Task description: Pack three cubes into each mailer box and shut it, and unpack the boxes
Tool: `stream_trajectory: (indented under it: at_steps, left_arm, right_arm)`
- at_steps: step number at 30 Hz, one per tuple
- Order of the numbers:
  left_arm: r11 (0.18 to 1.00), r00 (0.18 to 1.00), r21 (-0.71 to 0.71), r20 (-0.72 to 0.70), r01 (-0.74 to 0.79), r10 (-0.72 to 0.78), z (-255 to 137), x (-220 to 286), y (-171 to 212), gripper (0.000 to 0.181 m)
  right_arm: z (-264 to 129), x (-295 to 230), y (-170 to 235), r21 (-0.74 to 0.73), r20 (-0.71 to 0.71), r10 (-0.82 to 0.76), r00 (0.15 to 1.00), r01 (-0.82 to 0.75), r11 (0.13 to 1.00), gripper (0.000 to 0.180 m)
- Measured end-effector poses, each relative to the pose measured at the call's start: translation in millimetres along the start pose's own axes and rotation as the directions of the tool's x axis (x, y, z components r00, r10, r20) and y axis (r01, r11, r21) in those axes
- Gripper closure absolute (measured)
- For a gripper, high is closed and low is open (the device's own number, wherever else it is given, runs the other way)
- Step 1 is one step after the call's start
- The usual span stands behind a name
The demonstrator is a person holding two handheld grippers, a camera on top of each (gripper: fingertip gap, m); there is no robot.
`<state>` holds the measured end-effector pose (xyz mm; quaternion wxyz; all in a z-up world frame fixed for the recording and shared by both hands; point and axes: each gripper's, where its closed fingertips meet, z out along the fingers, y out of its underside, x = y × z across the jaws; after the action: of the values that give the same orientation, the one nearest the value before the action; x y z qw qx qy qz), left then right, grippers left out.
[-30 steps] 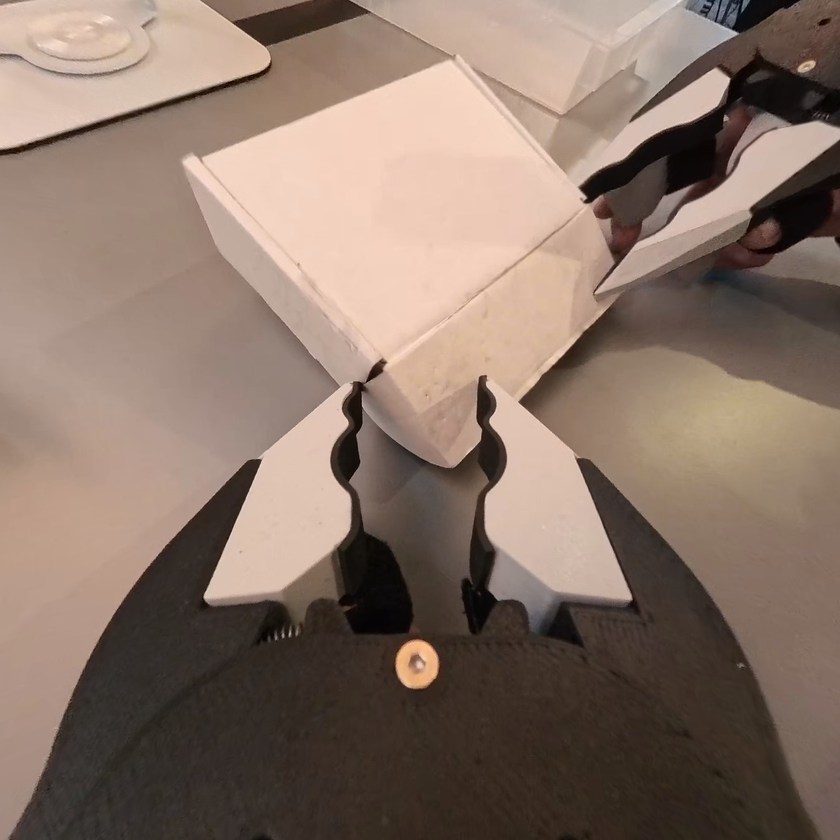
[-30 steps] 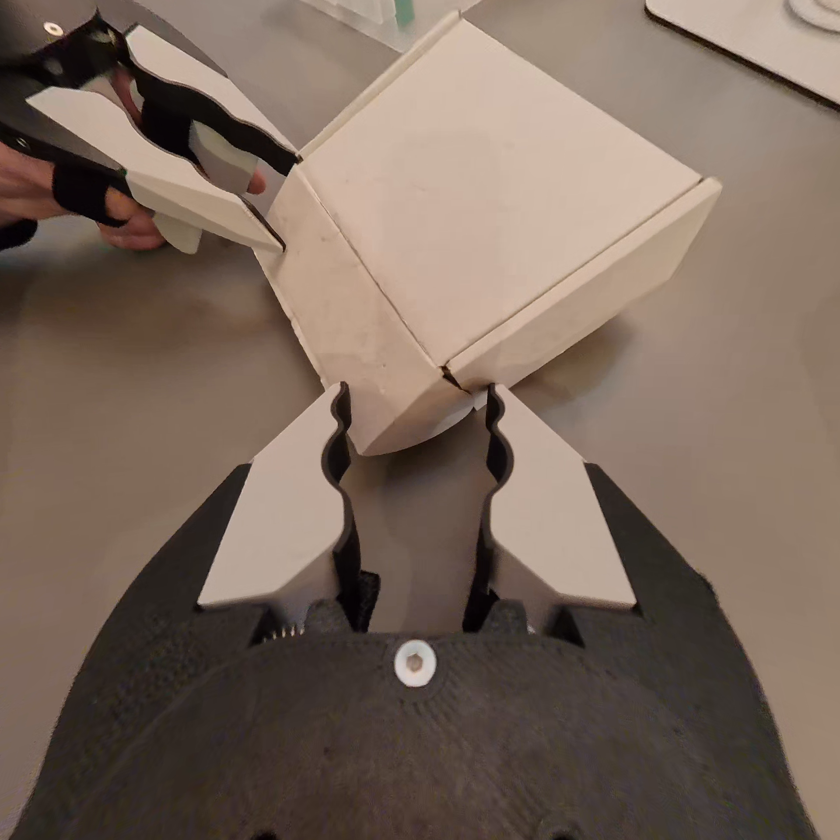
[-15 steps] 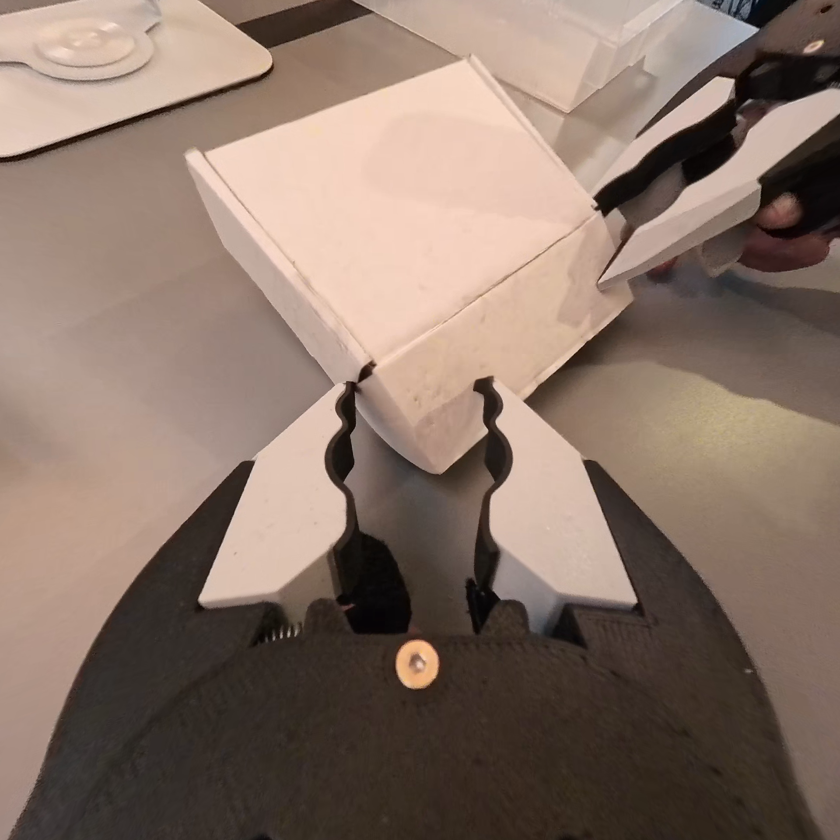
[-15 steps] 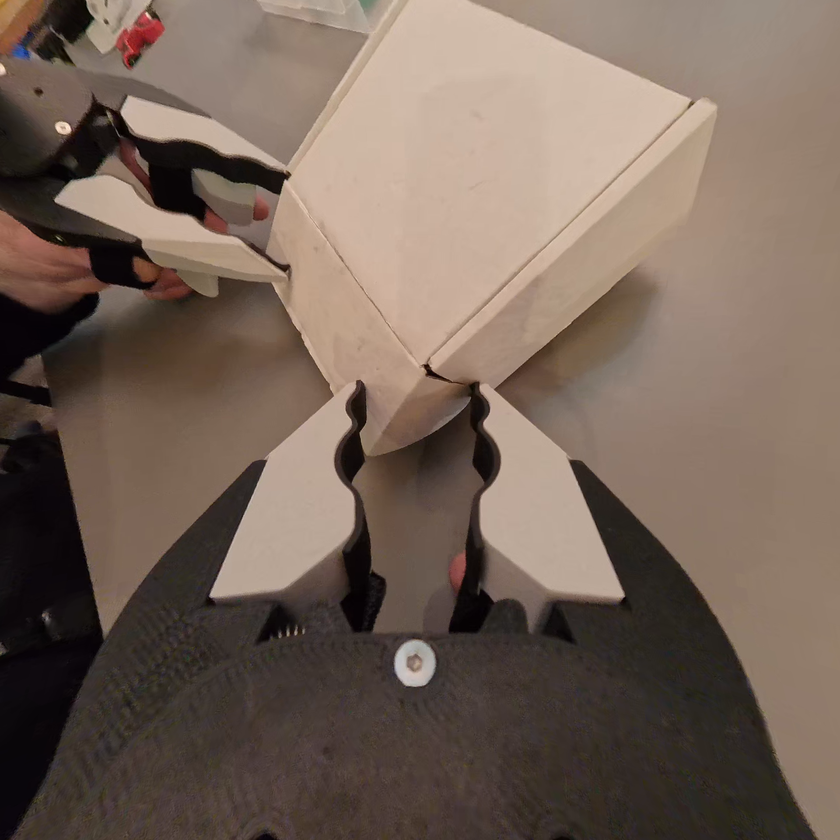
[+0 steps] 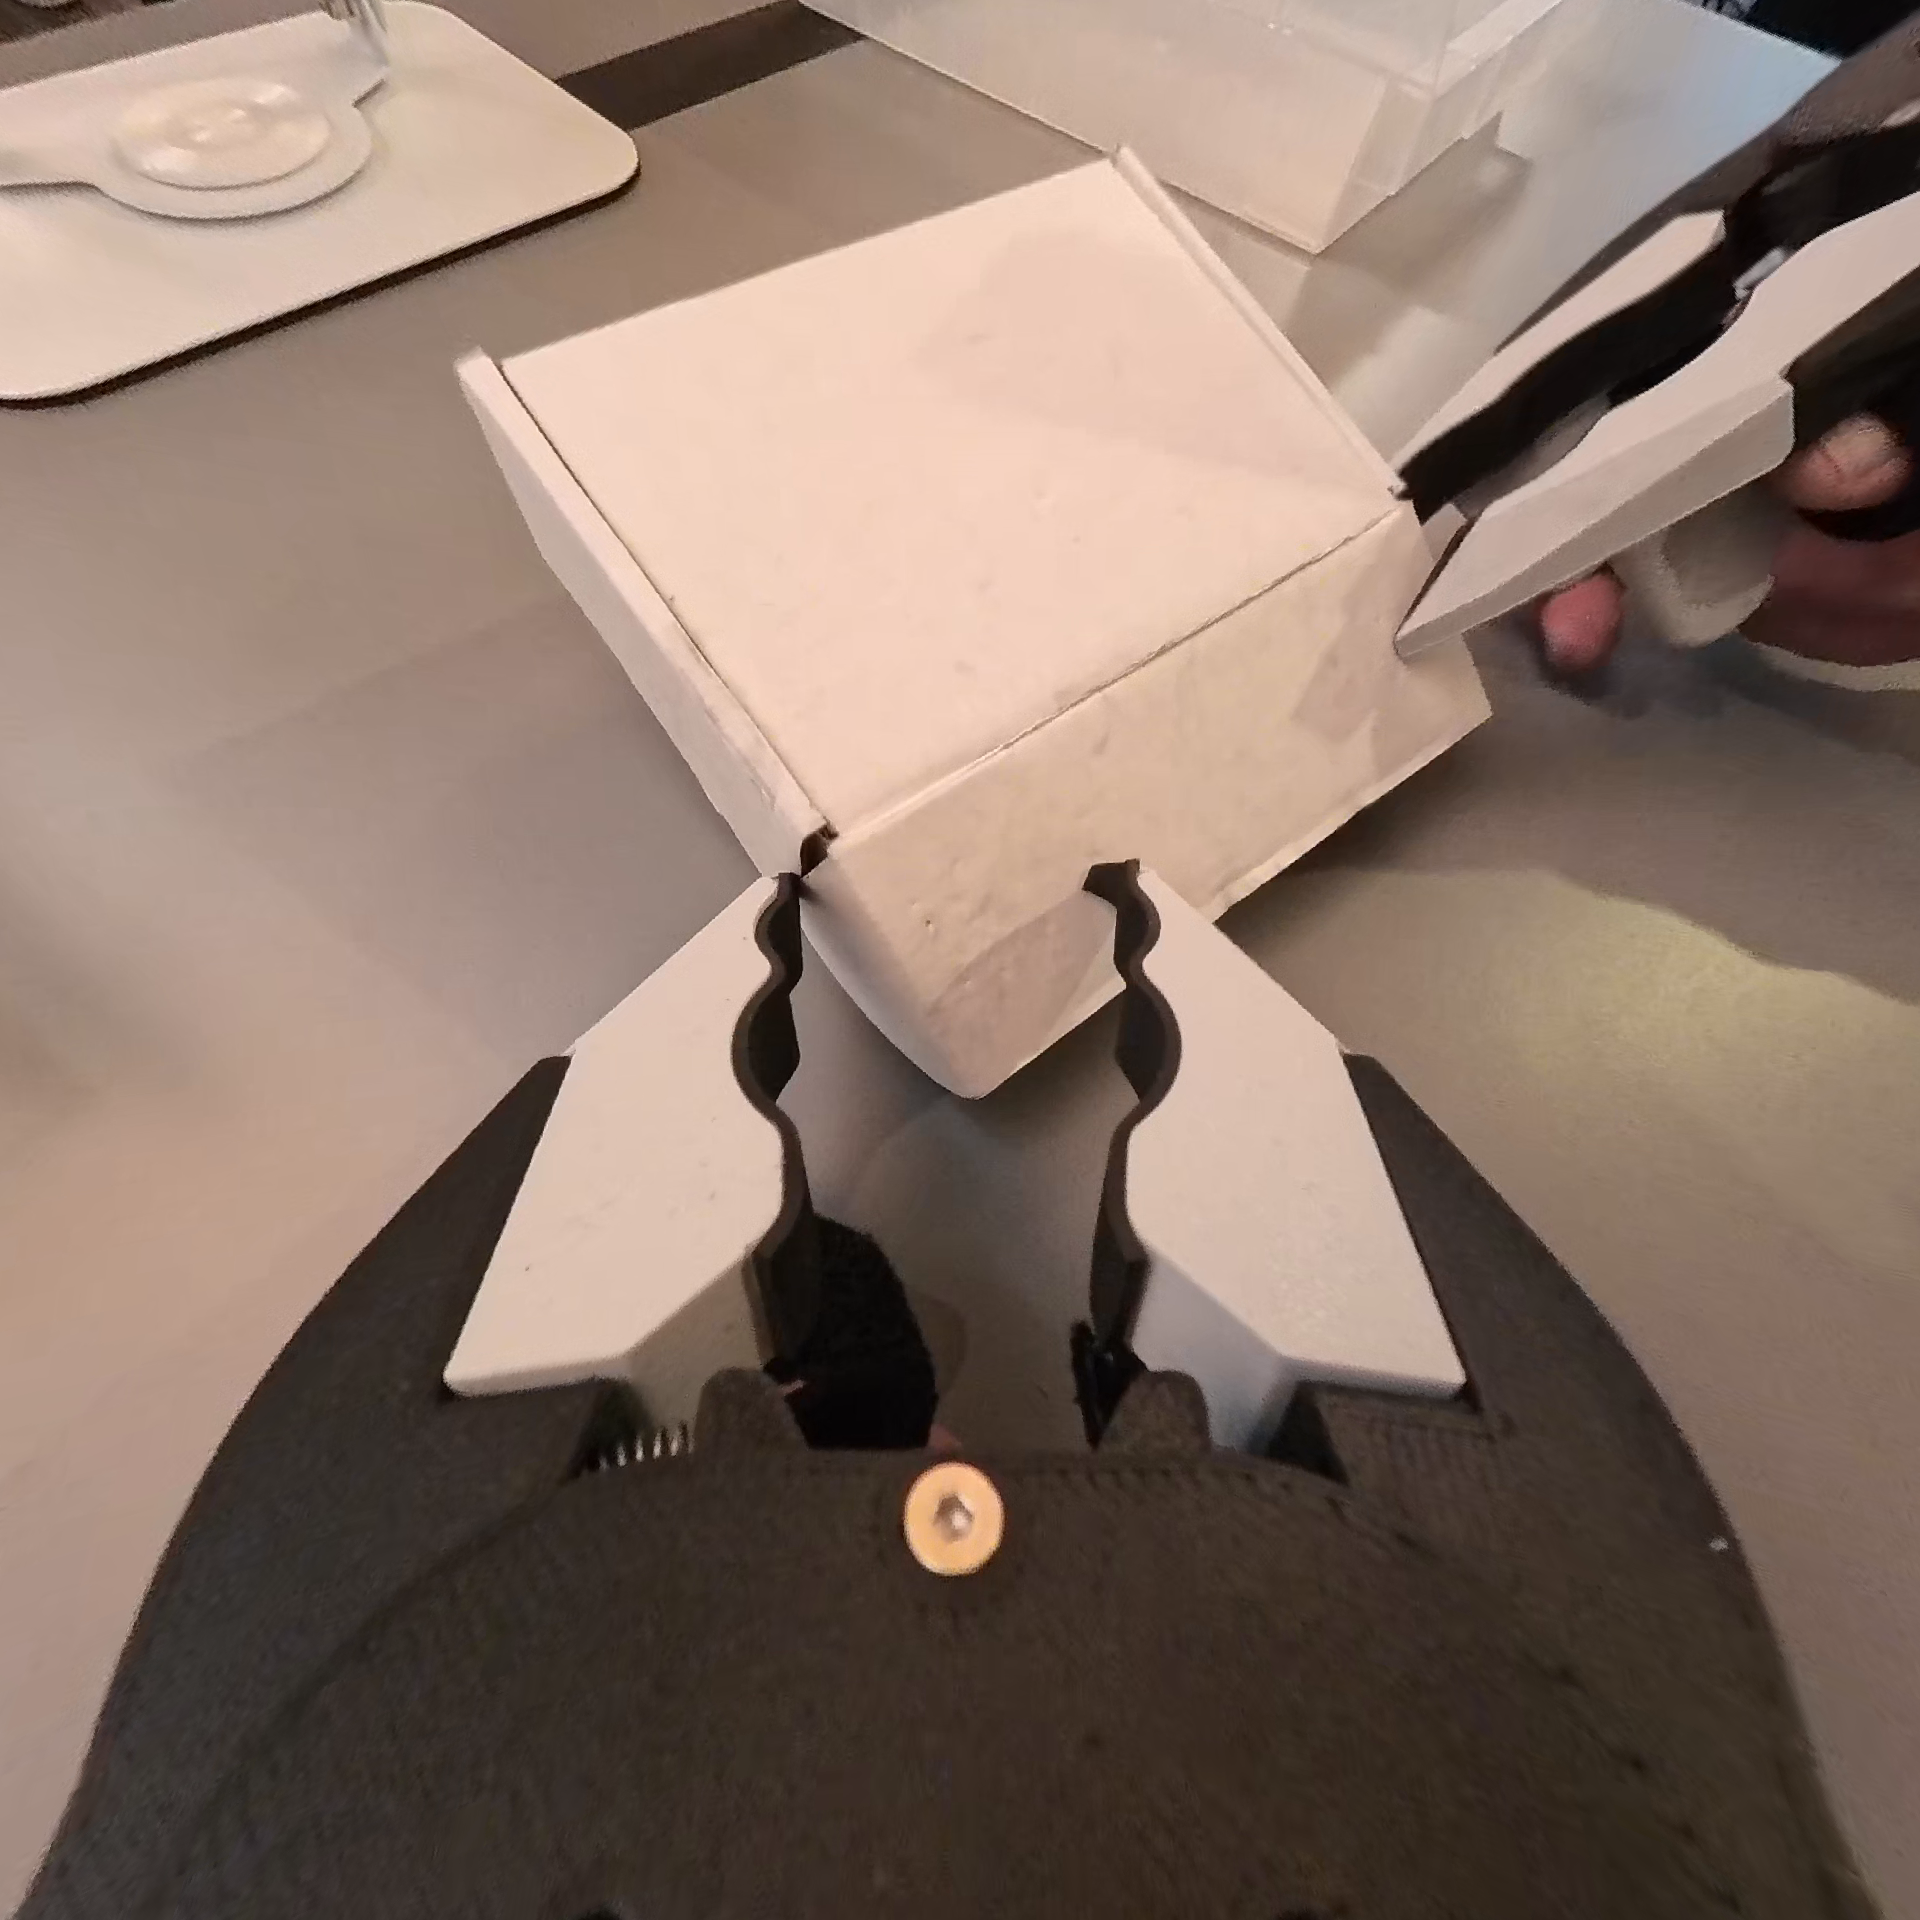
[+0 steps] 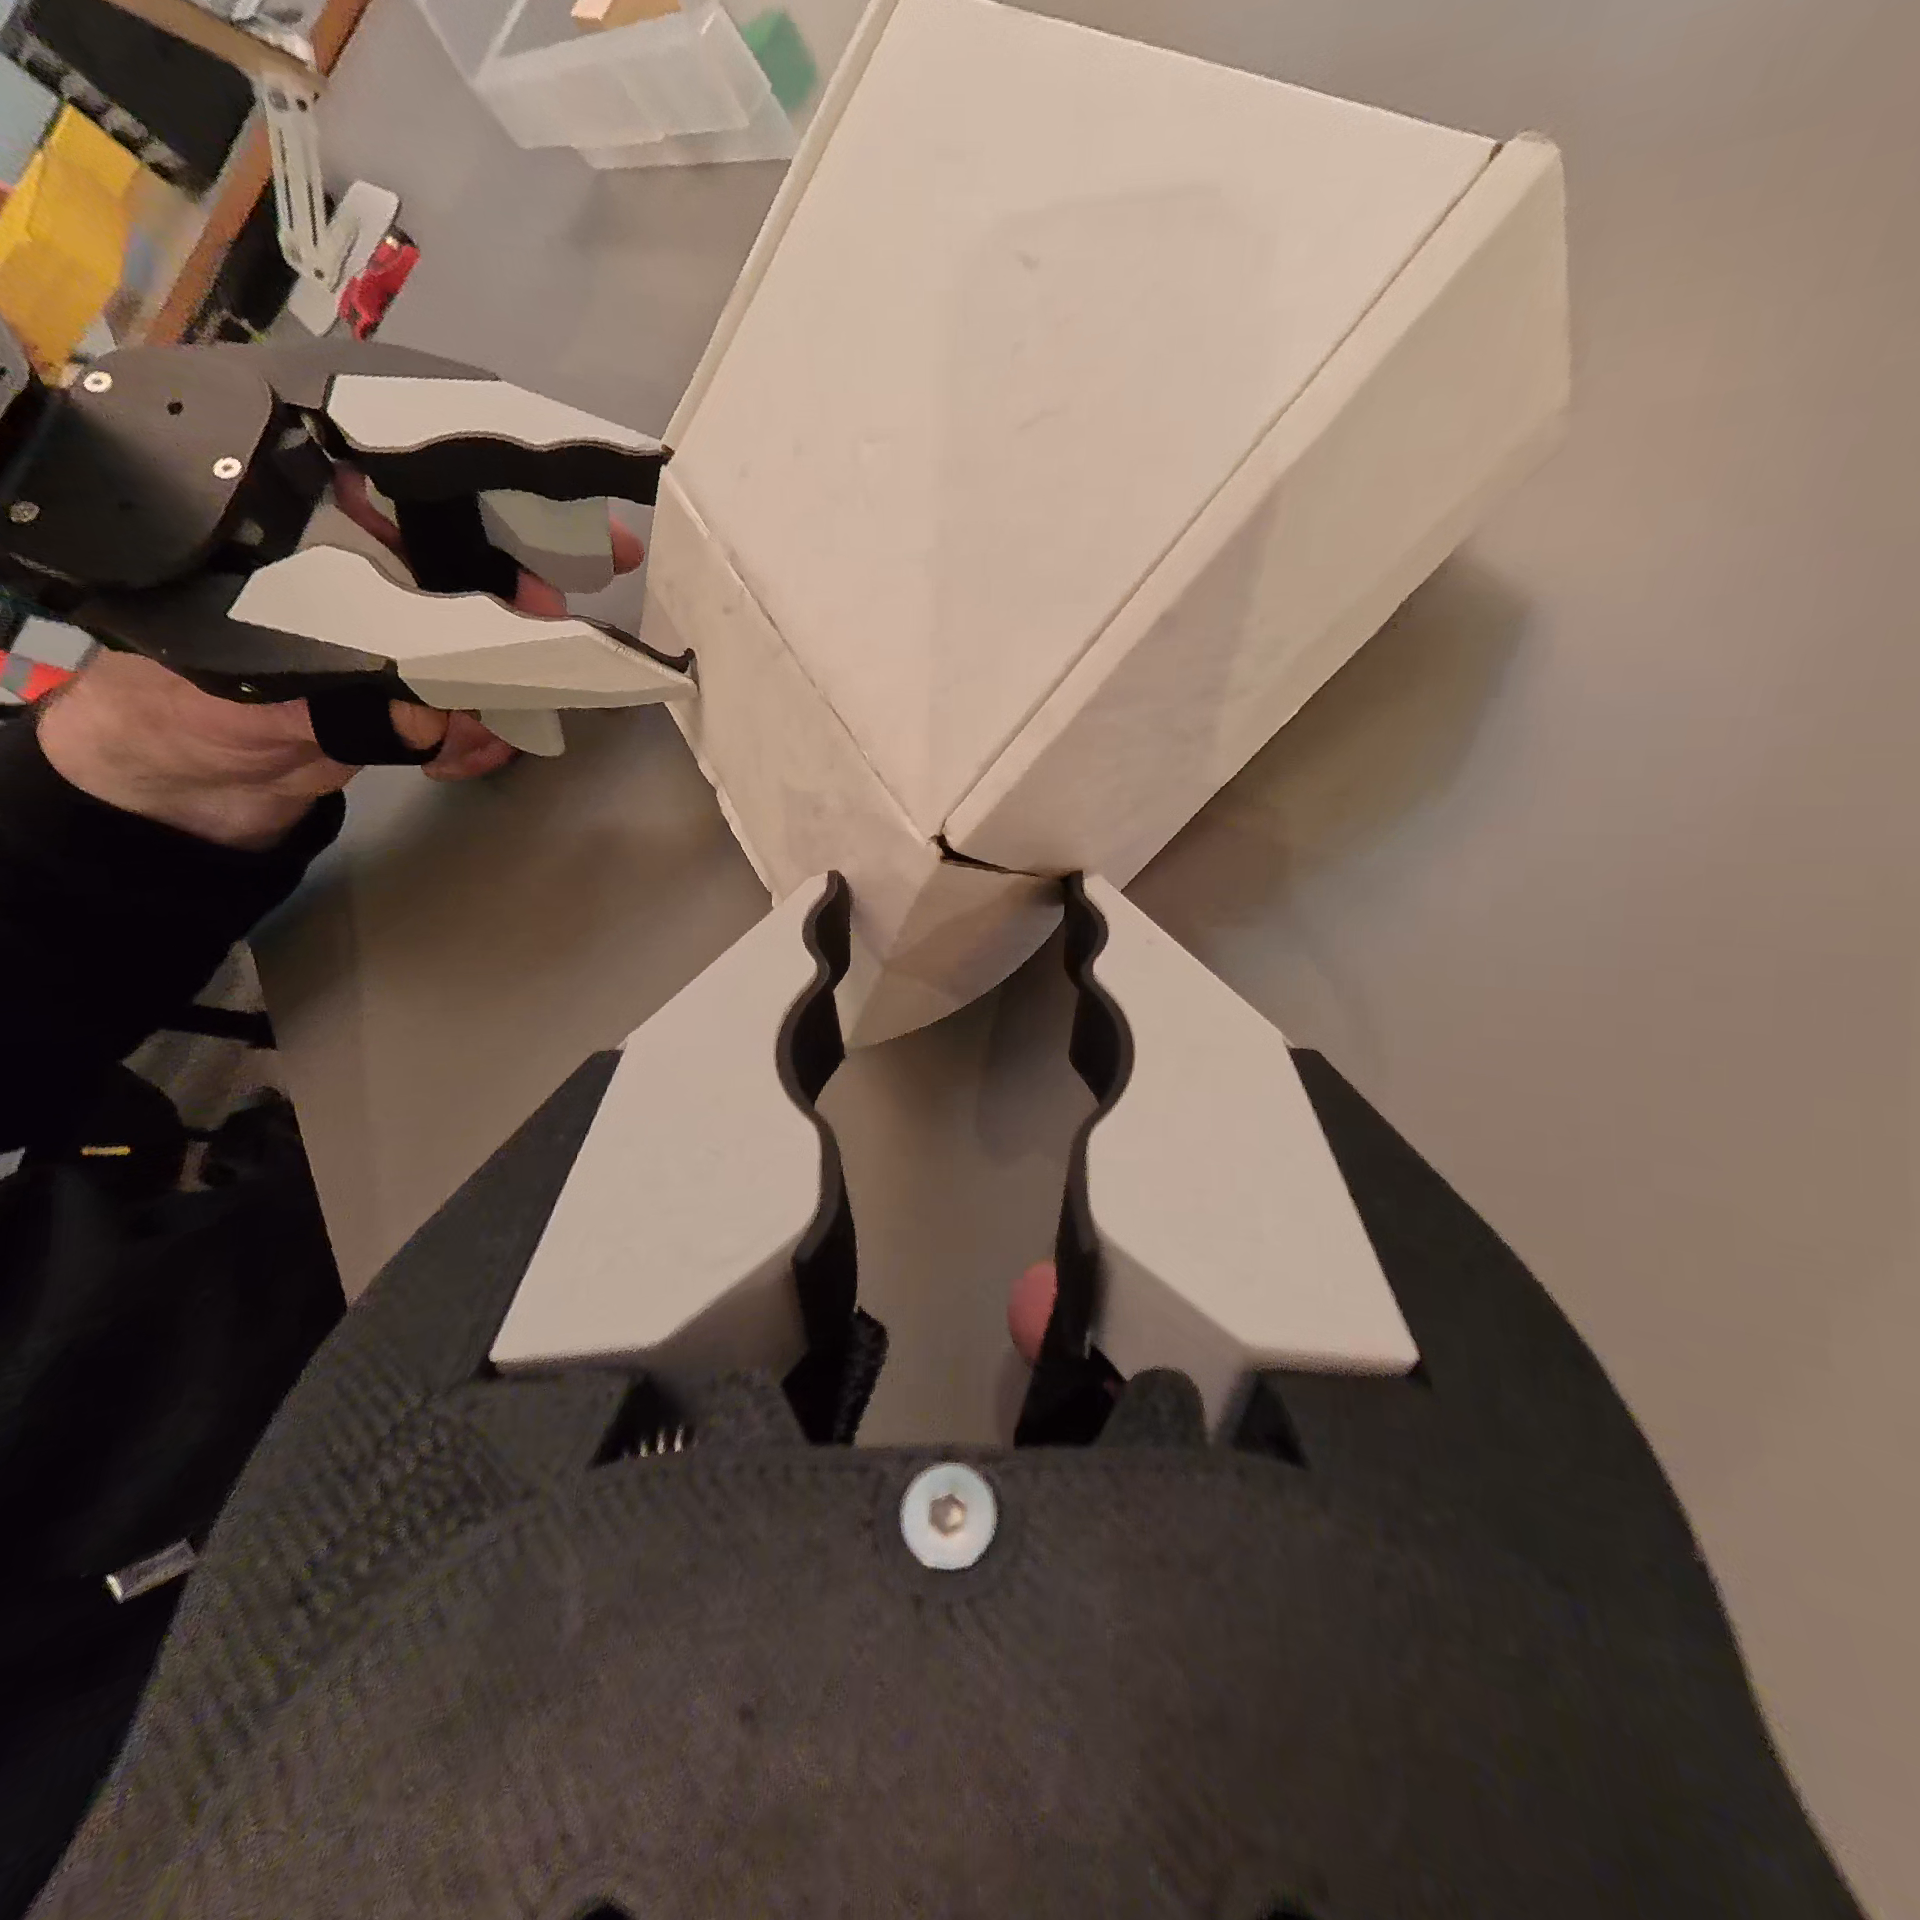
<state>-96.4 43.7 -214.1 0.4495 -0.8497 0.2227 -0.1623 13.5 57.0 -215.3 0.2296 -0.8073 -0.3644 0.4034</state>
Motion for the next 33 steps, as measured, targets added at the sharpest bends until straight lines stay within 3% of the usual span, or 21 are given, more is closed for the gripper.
stream_trajectory:
  at_steps: [8, 10, 12, 15, 19, 22, 24, 27, 33]
  left_arm:
    - [0.999, 0.999, -0.032, 0.024, -0.041, 0.041, -1.8, -7.1, -2.6, 0.125]
    - [0.996, 0.994, -0.012, 0.072, -0.087, 0.088, -10.5, -18.3, -16.9, 0.136]
    - [0.99, 0.986, 0.046, 0.107, -0.13, 0.125, -22.0, -29.2, -48.4, 0.136]
    - [0.944, 0.946, 0.061, 0.052, -0.323, 0.32, -9.3, -12.0, -89.5, 0.137]
    - [0.819, 0.817, -0.142, 0.087, -0.556, 0.57, 50.2, -28.9, -90.9, 0.135]
    - [0.859, 0.871, -0.165, 0.0, -0.485, 0.492, 68.8, -35.1, -82.9, 0.145]
    - [0.85, 0.863, -0.165, -0.01, -0.5, 0.506, 70.1, -32.4, -82.0, 0.152]
    - [0.868, 0.88, -0.145, -0.036, -0.474, 0.474, 75.9, -25.4, -78.4, 0.175]
    - [0.871, 0.881, -0.148, -0.004, -0.468, 0.472, 79.5, -27.2, -79.0, 0.181]
  right_arm:
    - [0.9, -3.2, 1.1, 0.033, 0.02, 0.022, 1.0, -0.022, 0.999, 0.142]
    - [1.4, -3.3, 0.1, 0.037, 0.016, 0.018, 1.0, -0.018, 0.999, 0.142]
    - [2.4, -3.7, 0.4, 0.03, 0.011, 0.005, 1.0, -0.005, 1.0, 0.142]
    - [3.7, -4.2, -0.7, 0.027, 0.014, 0.001, 1.0, -0.001, 1.0, 0.142]
    - [4.7, -4.0, -2.8, 0.035, 0.019, 0.004, 1.0, -0.005, 0.999, 0.142]
    - [3.6, -4.1, -6.4, 0.054, 0.033, 0.027, 0.999, -0.029, 0.998, 0.142]
    - [4.3, -4.8, -7.0, 0.06, 0.04, 0.035, 0.999, -0.038, 0.997, 0.142]
    - [8.5, -12.3, -5.8, 0.063, 0.075, 0.064, 0.995, -0.069, 0.996, 0.142]
    - [13.8, -18.2, -7.2, 0.082, 0.094, 0.116, 0.989, -0.124, 0.989, 0.142]
